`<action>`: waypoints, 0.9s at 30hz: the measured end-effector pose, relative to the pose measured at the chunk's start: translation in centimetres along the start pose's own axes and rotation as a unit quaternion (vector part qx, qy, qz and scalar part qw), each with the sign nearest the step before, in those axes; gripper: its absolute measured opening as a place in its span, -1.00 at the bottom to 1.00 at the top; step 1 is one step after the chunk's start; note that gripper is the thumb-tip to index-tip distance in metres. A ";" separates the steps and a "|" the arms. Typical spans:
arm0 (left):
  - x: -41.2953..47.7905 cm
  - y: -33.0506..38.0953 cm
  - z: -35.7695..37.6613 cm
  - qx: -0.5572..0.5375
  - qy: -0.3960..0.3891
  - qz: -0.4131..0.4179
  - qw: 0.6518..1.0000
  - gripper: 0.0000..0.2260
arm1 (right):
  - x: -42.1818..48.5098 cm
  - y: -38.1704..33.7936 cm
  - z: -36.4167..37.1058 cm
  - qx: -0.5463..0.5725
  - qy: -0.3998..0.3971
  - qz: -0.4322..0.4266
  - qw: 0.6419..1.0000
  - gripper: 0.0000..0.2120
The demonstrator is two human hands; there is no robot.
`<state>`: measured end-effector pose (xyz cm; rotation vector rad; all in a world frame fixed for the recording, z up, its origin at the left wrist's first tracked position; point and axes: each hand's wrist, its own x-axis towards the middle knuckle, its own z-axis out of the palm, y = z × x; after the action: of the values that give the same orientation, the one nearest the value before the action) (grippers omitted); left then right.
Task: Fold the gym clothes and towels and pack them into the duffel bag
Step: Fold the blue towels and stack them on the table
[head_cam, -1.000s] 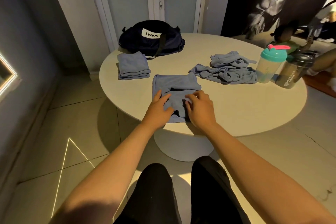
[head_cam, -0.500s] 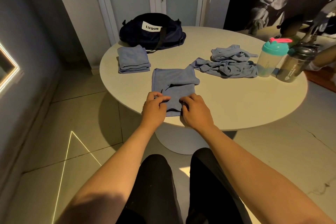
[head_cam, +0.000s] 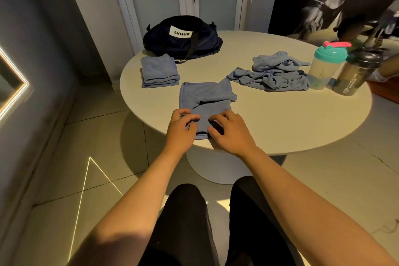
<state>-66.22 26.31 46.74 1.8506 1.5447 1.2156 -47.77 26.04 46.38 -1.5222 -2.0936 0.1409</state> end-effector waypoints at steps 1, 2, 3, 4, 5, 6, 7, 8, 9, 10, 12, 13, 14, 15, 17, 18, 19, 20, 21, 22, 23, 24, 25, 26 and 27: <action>-0.1 -0.2 0.3 0.012 0.003 0.009 1.000 -0.79 | 0.1 0.1 0.1 -0.014 0.001 -0.007 1.000 -0.60; -0.2 -0.5 0.7 0.035 0.001 0.020 0.999 -0.80 | 0.2 0.3 0.3 -0.031 -0.002 -0.010 0.999 -0.56; -0.3 -0.7 1.1 0.065 -0.009 0.033 0.997 -0.80 | 0.3 0.3 0.5 -0.045 -0.006 -0.006 0.999 -0.54; -0.2 -0.8 1.4 0.093 -0.024 0.040 0.995 -0.78 | 0.4 0.3 0.6 -0.055 -0.007 0.003 0.998 -0.53; 0.0 -0.8 1.6 0.109 -0.035 0.040 0.993 -0.77 | 0.5 0.3 0.6 -0.059 -0.005 0.014 0.998 -0.54; 0.3 -0.6 1.6 0.109 -0.041 0.033 0.993 -0.76 | 0.5 0.3 0.6 -0.057 -0.001 0.023 0.998 -0.55; 0.7 -0.4 1.7 0.100 -0.042 0.024 0.994 -0.75 | 0.6 0.3 0.5 -0.051 0.004 0.028 0.998 -0.55; 0.9 -0.2 1.7 0.090 -0.037 0.017 0.995 -0.74 | 0.6 0.3 0.5 -0.040 0.009 0.027 0.999 -0.57; 1.0 -0.1 1.8 0.083 -0.025 0.015 0.996 -0.73 | 0.5 0.4 0.5 -0.028 0.015 0.021 0.999 -0.61; 0.9 -0.1 1.8 0.083 -0.009 0.019 0.996 -0.73 | 0.4 0.5 0.6 -0.018 0.022 0.013 1.000 -0.65; 0.2 -0.2 2.1 0.097 0.011 0.038 0.994 -0.73 | 0.1 0.4 0.5 -0.008 0.027 0.001 1.000 -0.69; 0.0 -0.2 2.1 0.106 0.013 0.046 0.993 -0.73 | 0.0 0.2 0.5 -0.010 0.024 -0.002 1.000 -0.68; -0.1 -0.3 2.2 0.112 0.015 0.049 0.992 -0.73 | -0.1 0.1 0.6 -0.016 0.021 -0.007 1.000 -0.66; -0.1 -0.5 2.2 0.113 0.018 0.046 0.992 -0.73 | -0.2 0.1 0.7 -0.019 0.022 -0.015 0.999 -0.66; -0.1 -0.5 2.1 0.111 0.016 0.042 0.993 -0.73 | -0.2 0.1 0.8 -0.008 0.032 -0.024 0.999 -0.68; -0.1 -0.5 2.0 0.109 0.013 0.041 0.993 -0.73 | -0.1 0.1 0.7 -0.003 0.035 -0.023 0.999 -0.70; -0.1 -0.5 1.9 0.105 0.010 0.038 0.994 -0.73 | -0.1 0.1 0.6 -0.003 0.037 -0.019 0.999 -0.71; 0.0 -0.5 1.8 0.098 0.005 0.033 0.995 -0.73 | -0.1 0.1 0.5 -0.006 0.040 -0.013 0.999 -0.70; -0.1 -0.6 1.8 0.092 0.000 0.028 0.995 -0.72 | -0.1 0.0 0.4 -0.007 0.040 -0.004 0.999 -0.68; -0.2 -0.5 1.8 0.090 -0.007 0.022 0.996 -0.71 | -0.1 0.0 0.2 -0.004 0.037 0.008 0.999 -0.65; -0.1 -0.5 1.8 0.094 -0.013 0.017 0.995 -0.70 | -0.1 -0.1 0.1 -0.001 0.033 0.020 0.999 -0.63; 0.1 -0.4 1.7 0.100 -0.018 0.009 0.995 -0.68 | 0.0 -0.2 0.0 0.000 0.029 0.029 0.999 -0.61; 0.4 -0.3 1.6 0.103 -0.022 -0.003 0.994 -0.66 | 0.0 -0.3 -0.1 -0.002 0.024 0.036 0.999 -0.59; 0.7 0.0 1.5 0.103 -0.024 -0.020 0.994 -0.65 | 0.1 -0.4 -0.2 -0.005 0.018 0.042 0.999 -0.57; 1.2 0.3 1.4 0.102 -0.027 -0.040 0.994 -0.65 | 0.3 -0.6 -0.4 -0.009 0.009 0.048 0.999 -0.56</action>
<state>-64.90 27.60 46.71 1.9096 1.7511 0.9967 -48.15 26.01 47.01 -1.6303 -2.0141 0.1431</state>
